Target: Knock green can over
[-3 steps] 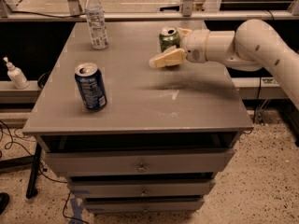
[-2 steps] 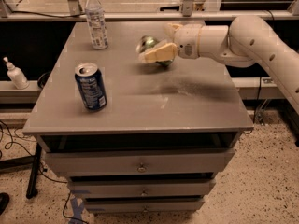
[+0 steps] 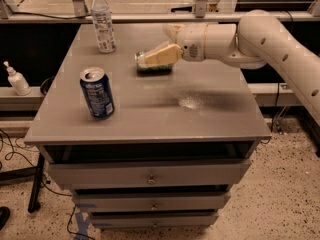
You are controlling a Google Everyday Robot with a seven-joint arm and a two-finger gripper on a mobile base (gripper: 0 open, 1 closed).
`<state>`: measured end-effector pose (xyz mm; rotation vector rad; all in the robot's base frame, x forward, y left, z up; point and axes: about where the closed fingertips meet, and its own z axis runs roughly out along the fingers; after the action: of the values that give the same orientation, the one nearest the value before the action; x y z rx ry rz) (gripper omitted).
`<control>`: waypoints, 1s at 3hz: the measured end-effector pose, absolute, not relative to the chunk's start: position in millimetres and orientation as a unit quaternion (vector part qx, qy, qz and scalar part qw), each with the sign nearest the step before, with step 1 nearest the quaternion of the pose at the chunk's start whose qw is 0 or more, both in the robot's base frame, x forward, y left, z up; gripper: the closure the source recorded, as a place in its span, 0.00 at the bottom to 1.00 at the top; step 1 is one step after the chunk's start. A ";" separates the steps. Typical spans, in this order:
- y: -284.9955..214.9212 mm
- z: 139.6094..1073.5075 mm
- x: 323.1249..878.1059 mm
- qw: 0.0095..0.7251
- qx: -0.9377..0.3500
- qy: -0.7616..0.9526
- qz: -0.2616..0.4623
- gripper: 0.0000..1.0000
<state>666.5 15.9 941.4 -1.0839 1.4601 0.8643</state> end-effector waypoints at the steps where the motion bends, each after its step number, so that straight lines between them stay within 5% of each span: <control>1: 5.7 941.5 670.9 0.537 -0.456 0.615 0.354 0.00; 3: -46.3 943.0 704.7 0.553 -0.462 0.619 0.313 0.00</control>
Offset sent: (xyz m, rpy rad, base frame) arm 0.0356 -0.0670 0.0020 -0.0428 -0.0723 -0.0662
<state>704.7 -46.3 943.0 -1.0908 1.4625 0.7391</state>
